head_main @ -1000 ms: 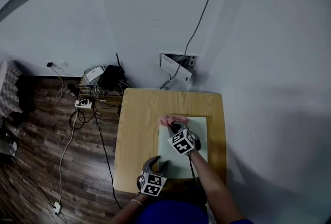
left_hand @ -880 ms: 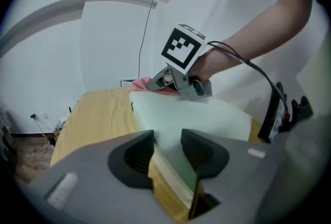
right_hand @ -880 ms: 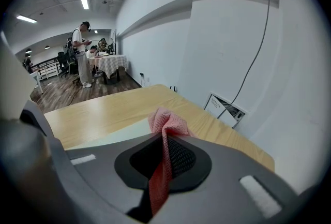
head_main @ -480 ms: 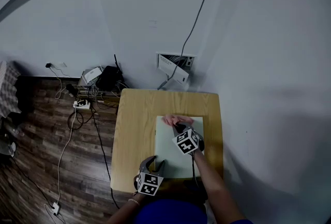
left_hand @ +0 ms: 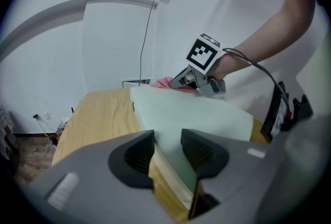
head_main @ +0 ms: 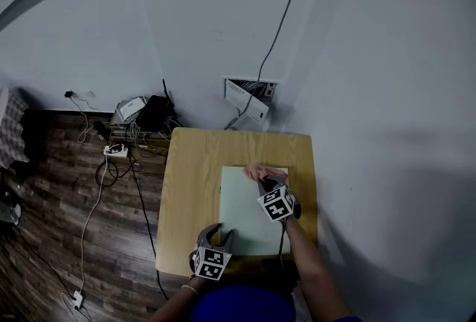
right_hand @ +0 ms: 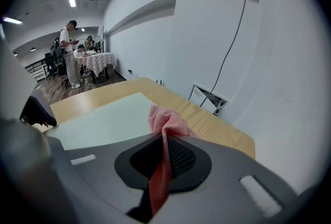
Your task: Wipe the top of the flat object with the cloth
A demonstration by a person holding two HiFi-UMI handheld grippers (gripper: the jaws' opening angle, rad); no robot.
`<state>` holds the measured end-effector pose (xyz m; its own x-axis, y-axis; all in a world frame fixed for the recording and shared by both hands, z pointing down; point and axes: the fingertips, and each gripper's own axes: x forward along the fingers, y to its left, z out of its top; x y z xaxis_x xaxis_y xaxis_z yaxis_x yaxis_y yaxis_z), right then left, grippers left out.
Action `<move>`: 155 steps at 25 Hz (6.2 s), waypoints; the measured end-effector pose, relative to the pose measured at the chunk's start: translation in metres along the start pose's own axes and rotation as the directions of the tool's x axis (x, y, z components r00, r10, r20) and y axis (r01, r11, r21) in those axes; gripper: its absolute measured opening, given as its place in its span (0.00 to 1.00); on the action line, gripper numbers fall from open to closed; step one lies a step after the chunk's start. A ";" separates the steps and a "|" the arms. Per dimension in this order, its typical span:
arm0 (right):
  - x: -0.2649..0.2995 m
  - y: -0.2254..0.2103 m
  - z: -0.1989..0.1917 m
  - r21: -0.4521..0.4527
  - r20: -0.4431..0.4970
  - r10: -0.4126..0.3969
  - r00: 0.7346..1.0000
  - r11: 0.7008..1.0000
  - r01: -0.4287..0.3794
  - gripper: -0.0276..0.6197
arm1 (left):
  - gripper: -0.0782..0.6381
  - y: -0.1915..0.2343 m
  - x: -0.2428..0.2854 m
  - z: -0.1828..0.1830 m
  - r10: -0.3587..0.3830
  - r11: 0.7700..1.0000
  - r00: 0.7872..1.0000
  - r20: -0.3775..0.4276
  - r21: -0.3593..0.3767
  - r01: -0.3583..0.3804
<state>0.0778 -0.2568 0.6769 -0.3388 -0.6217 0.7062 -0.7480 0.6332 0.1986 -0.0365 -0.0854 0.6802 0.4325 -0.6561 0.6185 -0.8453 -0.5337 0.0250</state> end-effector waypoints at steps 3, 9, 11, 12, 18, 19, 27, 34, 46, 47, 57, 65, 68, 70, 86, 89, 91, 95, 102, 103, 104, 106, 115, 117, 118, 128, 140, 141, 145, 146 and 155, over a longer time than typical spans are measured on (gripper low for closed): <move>-0.005 -0.010 -0.007 0.017 -0.009 -0.019 1.000 1.000 0.020 0.06 | 0.33 0.000 0.000 0.001 0.001 1.000 1.000 0.001 -0.001 -0.001; -0.014 -0.028 -0.024 0.036 -0.032 -0.058 0.998 0.998 0.060 0.06 | 0.33 -0.001 0.000 0.000 0.003 1.000 1.000 -0.001 0.002 -0.003; -0.018 -0.033 -0.028 0.040 -0.037 -0.073 0.997 0.996 0.074 0.06 | 0.33 0.000 -0.001 0.001 0.004 1.000 1.000 -0.001 0.004 -0.004; -0.019 -0.036 -0.030 0.046 -0.039 -0.078 0.996 0.996 0.080 0.06 | 0.33 0.000 -0.001 0.001 0.003 1.000 1.000 0.000 0.004 -0.003; -0.025 -0.047 -0.041 0.093 -0.040 -0.098 0.994 0.990 0.101 0.06 | 0.33 0.000 0.000 0.002 0.000 1.000 1.000 -0.001 0.007 0.000; -0.026 -0.047 -0.042 0.100 -0.038 -0.101 0.994 0.990 0.104 0.06 | 0.33 0.000 0.000 0.002 0.000 1.000 1.000 -0.001 0.006 0.000; -0.026 -0.048 -0.044 0.114 -0.027 -0.124 0.992 0.985 0.126 0.06 | 0.33 -0.001 0.001 0.002 0.001 1.000 1.000 0.001 0.007 -0.001; -0.027 -0.047 -0.043 0.113 -0.021 -0.131 0.991 0.985 0.133 0.06 | 0.33 -0.001 -0.001 0.001 0.001 1.000 1.000 0.000 0.004 -0.001; -0.035 -0.046 -0.037 0.176 0.032 -0.161 0.987 0.972 0.153 0.07 | 0.33 0.000 -0.002 0.002 0.001 1.000 1.000 0.000 -0.007 -0.001; -0.037 -0.045 -0.034 0.177 0.045 -0.156 0.987 0.973 0.146 0.07 | 0.33 0.000 -0.001 0.003 0.000 1.000 1.000 0.000 -0.009 0.000; -0.067 0.024 0.036 0.130 0.267 0.030 0.963 0.989 -0.067 0.07 | 0.33 0.000 0.001 0.002 -0.002 1.000 1.000 -0.005 -0.013 0.002; -0.054 0.097 0.054 -0.021 0.223 0.179 0.958 0.984 -0.179 0.07 | 0.33 0.000 0.000 0.002 -0.004 1.000 1.000 -0.006 -0.010 0.004; -0.037 0.108 0.045 -0.072 0.155 0.181 0.971 0.982 -0.172 0.07 | 0.33 -0.001 0.000 0.003 -0.006 1.000 1.000 -0.006 -0.008 0.006; -0.026 0.114 0.039 -0.103 0.111 0.178 0.978 0.981 -0.166 0.07 | 0.33 -0.001 0.000 0.003 -0.006 1.000 1.000 -0.006 -0.007 0.006; -0.014 0.126 0.028 -0.134 0.051 0.195 0.979 0.973 -0.187 0.06 | 0.33 0.000 -0.002 0.001 -0.009 1.000 1.000 -0.008 -0.001 0.009; -0.016 0.126 0.026 -0.160 0.041 0.205 0.978 0.967 -0.196 0.06 | 0.33 0.000 -0.002 0.001 -0.009 1.000 1.000 -0.007 0.001 0.009; -0.016 0.124 0.024 -0.175 0.040 0.205 0.978 0.965 -0.195 0.06 | 0.33 0.001 -0.002 0.002 -0.008 1.000 1.000 -0.007 -0.001 0.008; -0.019 0.118 0.017 -0.183 0.038 0.191 0.981 0.966 -0.181 0.06 | 0.33 0.001 -0.001 0.002 -0.009 1.000 1.000 -0.008 -0.001 0.009; -0.030 0.102 0.001 -0.166 0.025 0.159 0.987 0.974 -0.153 0.06 | 0.33 0.000 -0.003 0.001 -0.007 1.000 1.000 -0.007 0.001 0.007; -0.030 0.099 -0.001 -0.161 0.026 0.154 0.988 0.976 -0.148 0.06 | 0.33 0.000 -0.003 0.001 -0.007 1.000 1.000 -0.007 0.001 0.007; -0.031 0.096 -0.004 -0.156 0.025 0.149 0.989 0.977 -0.143 0.06 | 0.33 0.000 -0.003 0.001 -0.006 1.000 1.000 -0.007 0.001 0.006; -0.032 0.091 -0.008 -0.146 0.022 0.139 0.990 0.980 -0.134 0.06 | 0.33 0.000 -0.002 0.001 -0.005 1.000 1.000 -0.007 0.001 0.005; -0.042 0.064 -0.027 -0.106 0.006 0.081 0.997 0.991 -0.080 0.06 | 0.33 0.000 -0.002 0.002 -0.004 1.000 1.000 -0.005 0.000 0.004; -0.045 0.058 -0.032 -0.093 0.000 0.068 0.998 0.993 -0.068 0.06 | 0.33 0.000 -0.002 0.002 -0.004 1.000 1.000 -0.006 0.000 0.004; -0.046 0.055 -0.035 -0.087 -0.003 0.063 0.998 0.994 -0.063 0.06 | 0.33 0.000 -0.002 0.002 -0.004 1.000 1.000 -0.005 0.000 0.004; -0.058 0.033 -0.055 -0.044 -0.024 0.009 1.000 0.999 -0.010 0.06 | 0.33 0.000 -0.001 0.001 -0.003 1.000 1.000 -0.004 -0.002 0.003; -0.074 0.013 -0.079 0.079 -0.035 -0.022 0.999 0.997 0.025 0.06 | 0.33 0.000 0.000 0.003 -0.003 1.000 1.000 -0.006 -0.004 0.003; -0.074 0.013 -0.078 0.081 -0.033 -0.024 0.999 0.996 0.026 0.06 | 0.33 0.001 0.000 0.003 -0.003 1.000 1.000 -0.006 -0.005 0.003; -0.073 0.012 -0.079 0.073 -0.035 -0.028 0.999 0.997 0.030 0.06 | 0.33 0.000 0.001 0.003 -0.003 1.000 1.000 -0.006 -0.006 0.003; -0.074 0.013 -0.079 0.076 -0.034 -0.029 0.999 0.997 0.031 0.06 | 0.33 0.000 0.001 0.003 -0.003 1.000 1.000 -0.006 -0.006 0.003; -0.074 0.015 -0.079 0.083 -0.032 -0.045 0.998 0.995 0.048 0.06 | 0.33 0.001 -0.002 0.001 -0.002 1.000 1.000 -0.004 -0.003 0.002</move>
<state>0.1365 -0.1645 0.6807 -0.2860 -0.6347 0.7179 -0.8084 0.5621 0.1749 -0.0377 -0.0849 0.6777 0.4335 -0.6528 0.6212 -0.8453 -0.5336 0.0291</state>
